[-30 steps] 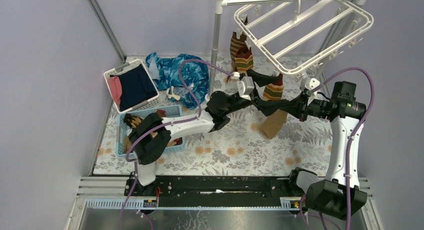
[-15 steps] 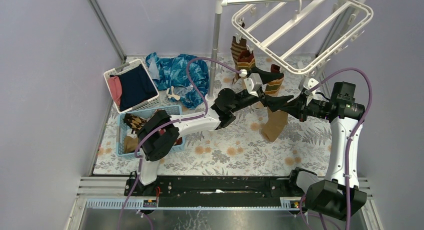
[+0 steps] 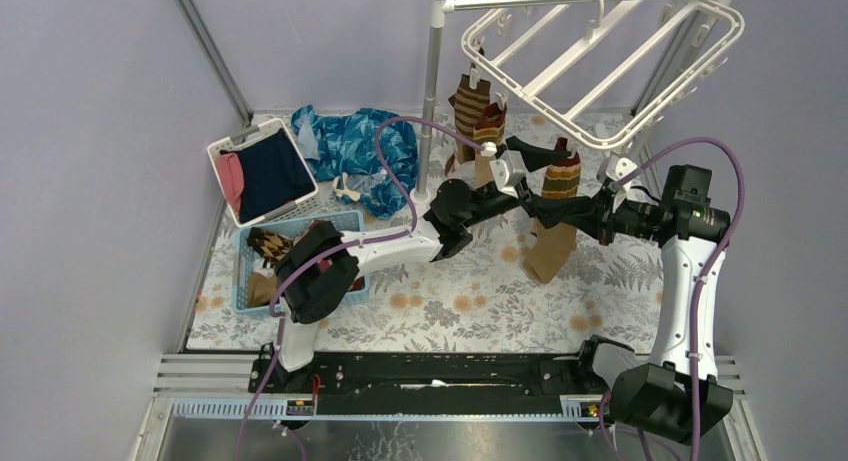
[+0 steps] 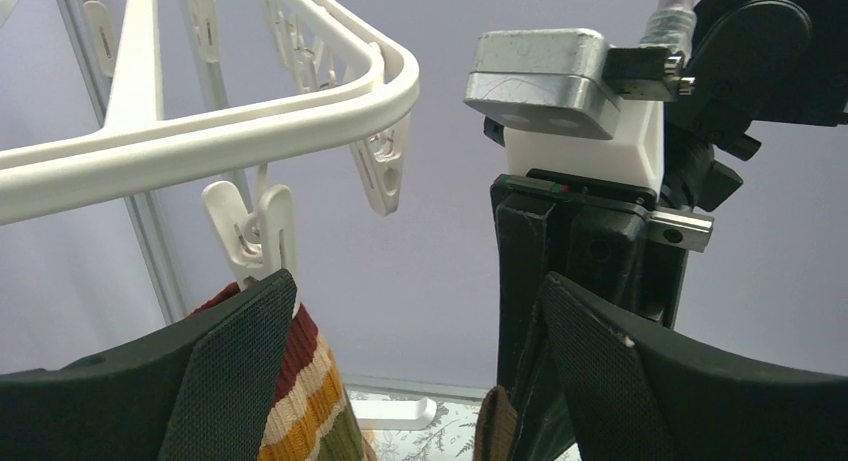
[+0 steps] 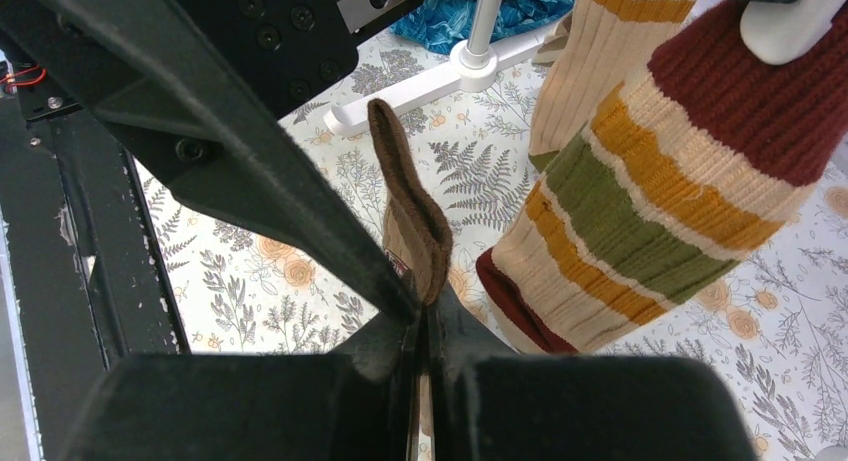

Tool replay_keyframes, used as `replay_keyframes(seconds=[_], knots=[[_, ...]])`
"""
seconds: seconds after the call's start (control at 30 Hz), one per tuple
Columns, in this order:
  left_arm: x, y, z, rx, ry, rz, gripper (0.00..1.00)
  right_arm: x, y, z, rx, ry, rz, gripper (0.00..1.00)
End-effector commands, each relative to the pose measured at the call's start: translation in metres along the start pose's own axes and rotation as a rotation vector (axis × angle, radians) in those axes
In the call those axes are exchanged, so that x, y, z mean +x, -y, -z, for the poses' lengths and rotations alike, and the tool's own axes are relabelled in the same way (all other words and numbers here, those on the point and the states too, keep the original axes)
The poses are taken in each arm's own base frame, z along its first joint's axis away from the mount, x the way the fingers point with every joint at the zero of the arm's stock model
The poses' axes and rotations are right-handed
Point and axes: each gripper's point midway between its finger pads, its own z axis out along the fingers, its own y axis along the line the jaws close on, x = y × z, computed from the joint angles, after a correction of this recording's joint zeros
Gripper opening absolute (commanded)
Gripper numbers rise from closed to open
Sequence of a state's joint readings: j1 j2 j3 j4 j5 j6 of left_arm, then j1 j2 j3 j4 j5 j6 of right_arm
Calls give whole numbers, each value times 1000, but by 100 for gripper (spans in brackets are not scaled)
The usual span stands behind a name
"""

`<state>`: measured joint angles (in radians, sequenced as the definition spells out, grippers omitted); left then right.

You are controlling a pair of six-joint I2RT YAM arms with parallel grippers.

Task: Clip the socks to the hanger
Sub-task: Rotate the hanger at the clothesline.

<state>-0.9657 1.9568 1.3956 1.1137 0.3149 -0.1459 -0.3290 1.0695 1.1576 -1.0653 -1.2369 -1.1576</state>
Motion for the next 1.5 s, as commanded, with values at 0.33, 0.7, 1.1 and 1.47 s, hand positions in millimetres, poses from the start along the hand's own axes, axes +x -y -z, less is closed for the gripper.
replay_keyframes(seconds=[0.33,0.7,1.1,1.47], knots=[[-38,-20,28,-127,101,-67,83,-1,-9,1,-10,-6,8,3],[-17,-44,7,-202,28,-82,84,-2,-14,2,-20,-5,14,3],[-2,-53,-7,-215,2,-69,77,0,-18,1,-33,-1,14,3],[-15,-69,-2,-296,43,-92,52,1,-19,1,-39,4,14,3]])
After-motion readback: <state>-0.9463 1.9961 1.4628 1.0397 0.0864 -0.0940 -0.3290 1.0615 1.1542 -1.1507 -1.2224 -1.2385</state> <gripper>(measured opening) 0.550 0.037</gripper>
